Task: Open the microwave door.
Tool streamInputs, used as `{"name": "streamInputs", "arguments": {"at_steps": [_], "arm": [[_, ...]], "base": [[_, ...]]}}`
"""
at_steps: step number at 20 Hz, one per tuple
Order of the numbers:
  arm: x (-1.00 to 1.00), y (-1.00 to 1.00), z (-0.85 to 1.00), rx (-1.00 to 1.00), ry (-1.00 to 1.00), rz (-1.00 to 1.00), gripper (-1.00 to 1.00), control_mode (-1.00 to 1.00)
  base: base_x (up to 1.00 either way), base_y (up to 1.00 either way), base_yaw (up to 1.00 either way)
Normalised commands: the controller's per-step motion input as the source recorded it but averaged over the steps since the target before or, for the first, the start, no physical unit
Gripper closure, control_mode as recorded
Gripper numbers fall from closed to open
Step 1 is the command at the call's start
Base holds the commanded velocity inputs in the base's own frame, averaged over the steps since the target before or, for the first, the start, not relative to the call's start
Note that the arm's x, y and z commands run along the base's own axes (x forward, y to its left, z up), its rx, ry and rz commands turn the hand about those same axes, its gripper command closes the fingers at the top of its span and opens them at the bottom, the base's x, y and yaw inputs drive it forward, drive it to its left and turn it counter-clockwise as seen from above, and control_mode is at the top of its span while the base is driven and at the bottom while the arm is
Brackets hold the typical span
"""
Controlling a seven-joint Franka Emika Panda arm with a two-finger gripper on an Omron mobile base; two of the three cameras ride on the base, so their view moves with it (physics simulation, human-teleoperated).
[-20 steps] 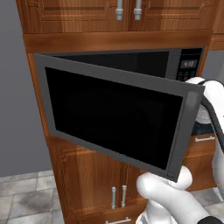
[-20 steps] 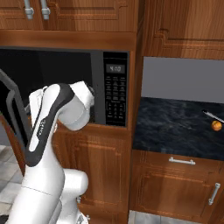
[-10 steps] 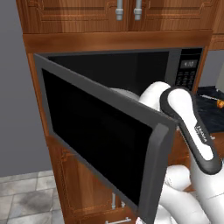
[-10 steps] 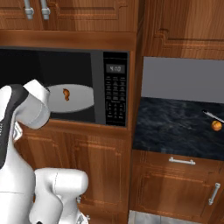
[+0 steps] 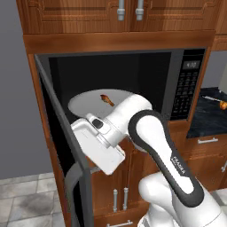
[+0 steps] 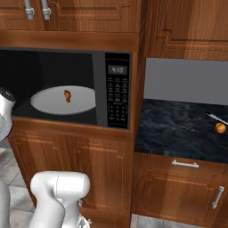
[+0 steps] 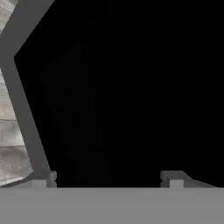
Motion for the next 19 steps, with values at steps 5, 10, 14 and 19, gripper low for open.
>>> {"name": "streamInputs", "arguments": {"at_steps": [5, 10, 14, 19], "arm": [[0.65, 0.99, 0.00, 0.28, -0.23, 0.00, -1.00, -1.00], [0.64, 1.00, 0.00, 0.21, -0.20, 0.00, -1.00, -1.00], [0.49, 1.00, 0.00, 0.13, -0.15, 0.00, -1.00, -1.00], [0.29, 0.87, 0.00, 0.04, -0.07, 0.00, -1.00, -1.00]], "base": [[0.00, 0.00, 0.00], [0.00, 0.00, 0.00], [0.00, 0.00, 0.00], [0.00, 0.00, 0.00]]}}
